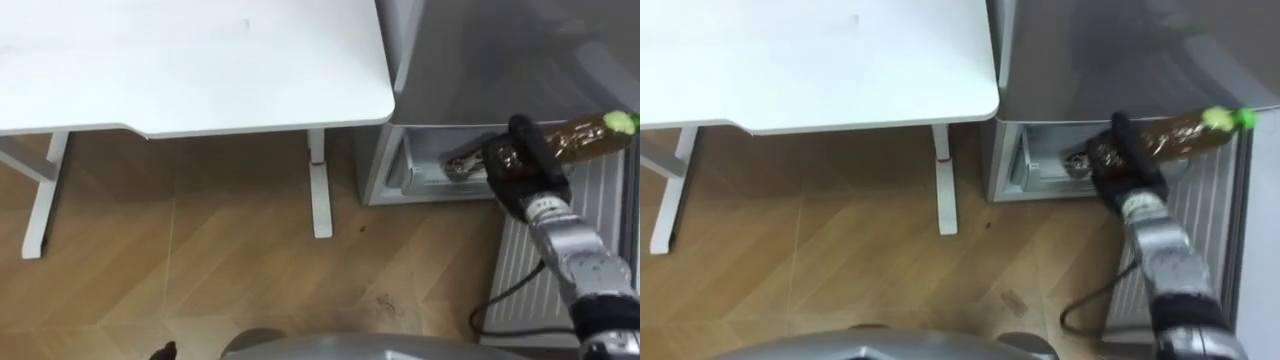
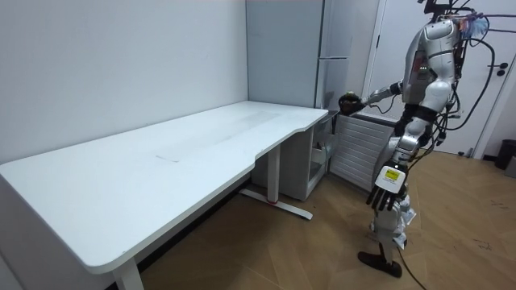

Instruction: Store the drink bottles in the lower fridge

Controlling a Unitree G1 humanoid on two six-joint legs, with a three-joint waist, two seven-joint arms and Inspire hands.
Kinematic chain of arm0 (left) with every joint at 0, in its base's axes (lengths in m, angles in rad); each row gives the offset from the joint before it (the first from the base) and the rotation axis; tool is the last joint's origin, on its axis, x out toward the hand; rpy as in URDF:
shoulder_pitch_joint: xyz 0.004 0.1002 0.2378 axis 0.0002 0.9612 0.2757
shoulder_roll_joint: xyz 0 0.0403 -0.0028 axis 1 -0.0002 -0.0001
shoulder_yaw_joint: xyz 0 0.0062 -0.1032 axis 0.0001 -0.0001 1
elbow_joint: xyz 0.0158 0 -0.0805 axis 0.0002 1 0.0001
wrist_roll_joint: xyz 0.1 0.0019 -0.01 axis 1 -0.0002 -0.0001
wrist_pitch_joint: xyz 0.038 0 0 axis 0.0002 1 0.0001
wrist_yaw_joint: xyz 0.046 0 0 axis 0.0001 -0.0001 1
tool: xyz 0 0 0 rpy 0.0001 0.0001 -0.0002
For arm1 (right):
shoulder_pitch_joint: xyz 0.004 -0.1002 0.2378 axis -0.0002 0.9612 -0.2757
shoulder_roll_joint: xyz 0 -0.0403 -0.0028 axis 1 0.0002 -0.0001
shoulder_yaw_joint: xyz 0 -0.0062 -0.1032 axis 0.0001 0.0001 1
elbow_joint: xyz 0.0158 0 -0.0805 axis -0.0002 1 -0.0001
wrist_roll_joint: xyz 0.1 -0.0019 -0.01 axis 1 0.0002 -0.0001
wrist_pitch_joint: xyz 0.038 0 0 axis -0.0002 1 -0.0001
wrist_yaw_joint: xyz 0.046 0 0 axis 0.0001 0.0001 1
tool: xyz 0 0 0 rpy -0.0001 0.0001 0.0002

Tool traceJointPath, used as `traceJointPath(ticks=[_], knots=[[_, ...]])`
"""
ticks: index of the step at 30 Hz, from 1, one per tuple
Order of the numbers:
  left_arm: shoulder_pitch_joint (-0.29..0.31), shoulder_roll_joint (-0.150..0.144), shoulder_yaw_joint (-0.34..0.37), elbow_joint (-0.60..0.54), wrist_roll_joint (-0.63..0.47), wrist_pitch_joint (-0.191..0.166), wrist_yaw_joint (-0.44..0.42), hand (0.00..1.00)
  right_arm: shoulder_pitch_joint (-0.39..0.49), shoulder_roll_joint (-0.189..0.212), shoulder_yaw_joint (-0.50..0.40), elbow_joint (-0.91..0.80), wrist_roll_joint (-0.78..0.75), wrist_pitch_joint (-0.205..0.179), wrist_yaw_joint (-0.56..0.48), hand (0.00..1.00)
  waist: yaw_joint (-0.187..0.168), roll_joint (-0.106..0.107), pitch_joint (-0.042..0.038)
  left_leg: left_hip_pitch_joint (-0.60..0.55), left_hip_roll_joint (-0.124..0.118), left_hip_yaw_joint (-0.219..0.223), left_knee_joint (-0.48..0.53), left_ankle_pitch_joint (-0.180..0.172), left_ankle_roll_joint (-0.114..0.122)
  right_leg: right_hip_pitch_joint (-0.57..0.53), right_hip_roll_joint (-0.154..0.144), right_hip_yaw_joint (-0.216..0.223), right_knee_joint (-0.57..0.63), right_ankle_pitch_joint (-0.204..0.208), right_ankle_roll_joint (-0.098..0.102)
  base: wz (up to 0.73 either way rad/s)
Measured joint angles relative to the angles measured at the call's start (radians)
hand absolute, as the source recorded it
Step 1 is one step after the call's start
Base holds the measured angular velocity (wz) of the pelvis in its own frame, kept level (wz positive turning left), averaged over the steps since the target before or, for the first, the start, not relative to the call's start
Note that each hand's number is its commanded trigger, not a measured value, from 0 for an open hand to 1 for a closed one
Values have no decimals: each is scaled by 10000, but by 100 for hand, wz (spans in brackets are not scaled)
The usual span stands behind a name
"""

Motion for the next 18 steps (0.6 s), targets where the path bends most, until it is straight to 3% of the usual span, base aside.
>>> traceJointPath(ticks=[2,6,11,15,18], knots=[[-203,17,3,-18,27,56,-18,0,-853,-192,-74,661,44,-24,19,100,14,15,-27,-287,3,-48,57,19,-4,-249,-1,-48,22,25,-22,8],[-304,150,-48,-54,-4,249,-124,0,-1468,-290,-70,1727,312,127,417,100,-84,-57,-40,-629,2,-126,101,60,-16,-569,-1,-112,79,42,-44,3],[-821,208,-82,69,-67,318,-283,0,-3123,-517,-391,4730,441,149,137,100,123,19,-16,-1357,-17,-170,227,199,0,-1467,-72,-134,469,65,-80,1],[-1027,503,-300,180,-76,337,-329,0,-3592,-593,-404,5233,487,157,317,100,144,23,25,-2034,-21,-298,234,385,-33,-2122,-97,-293,599,120,-168,10],[-1360,661,-538,399,-46,390,-364,0,-3908,-855,-394,5423,481,182,244,100,224,-9,111,-2637,-20,-379,354,530,-62,-2697,-104,-365,768,174,-245,10]])
